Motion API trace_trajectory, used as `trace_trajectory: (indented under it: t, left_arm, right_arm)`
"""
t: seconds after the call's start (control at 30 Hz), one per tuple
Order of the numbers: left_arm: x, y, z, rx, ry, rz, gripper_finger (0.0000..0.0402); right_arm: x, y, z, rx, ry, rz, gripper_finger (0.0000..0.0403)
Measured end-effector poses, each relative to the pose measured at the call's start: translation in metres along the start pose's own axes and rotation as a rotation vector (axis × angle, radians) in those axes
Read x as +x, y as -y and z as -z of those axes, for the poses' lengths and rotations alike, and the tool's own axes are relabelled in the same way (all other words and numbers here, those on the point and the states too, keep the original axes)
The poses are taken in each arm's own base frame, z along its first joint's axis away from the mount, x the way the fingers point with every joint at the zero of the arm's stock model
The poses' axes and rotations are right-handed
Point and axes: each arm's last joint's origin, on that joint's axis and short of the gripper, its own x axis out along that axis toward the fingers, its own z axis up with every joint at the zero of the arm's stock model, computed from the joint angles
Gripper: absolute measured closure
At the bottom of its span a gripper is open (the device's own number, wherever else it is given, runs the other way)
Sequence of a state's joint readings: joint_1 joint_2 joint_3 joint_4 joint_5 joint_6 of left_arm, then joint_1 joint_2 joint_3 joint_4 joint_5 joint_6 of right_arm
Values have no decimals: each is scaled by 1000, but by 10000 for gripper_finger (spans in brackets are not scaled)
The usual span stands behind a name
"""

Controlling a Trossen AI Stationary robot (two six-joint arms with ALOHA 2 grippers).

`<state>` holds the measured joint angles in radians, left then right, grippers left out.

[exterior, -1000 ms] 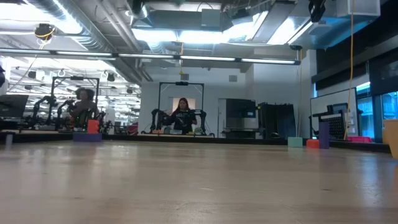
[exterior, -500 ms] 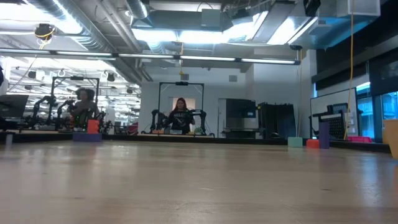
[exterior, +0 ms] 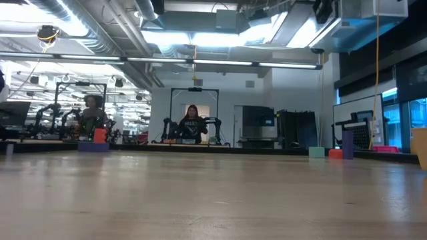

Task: Sort & place blocks by color
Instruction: Put the top left light blue block into the orange bin

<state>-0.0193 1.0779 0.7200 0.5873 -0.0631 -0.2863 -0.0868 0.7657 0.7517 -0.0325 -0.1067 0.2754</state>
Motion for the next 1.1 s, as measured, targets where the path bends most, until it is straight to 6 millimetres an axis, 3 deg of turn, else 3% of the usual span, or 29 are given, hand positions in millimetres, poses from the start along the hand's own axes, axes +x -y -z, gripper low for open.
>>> trace_trajectory:
  t: [0.43,0.5,0.63,0.8,1.1]
  left_arm:
    - [0,0,0,-16,-3,0,289]
    - [0,0,0,-22,-2,-1,289]
    - [0,0,0,-27,-2,-3,289]
    - [0,0,0,-46,0,-5,289]
    - [0,-1,0,-111,1,-32,289]
  right_arm:
    - [1,-1,-4,35,49,1,382]
    - [6,-1,-8,54,100,-5,382]
    - [31,-2,-11,9,44,2,367]
    - [65,-9,-28,-99,-27,3,303]
    - [110,-19,-46,-332,-214,67,140]
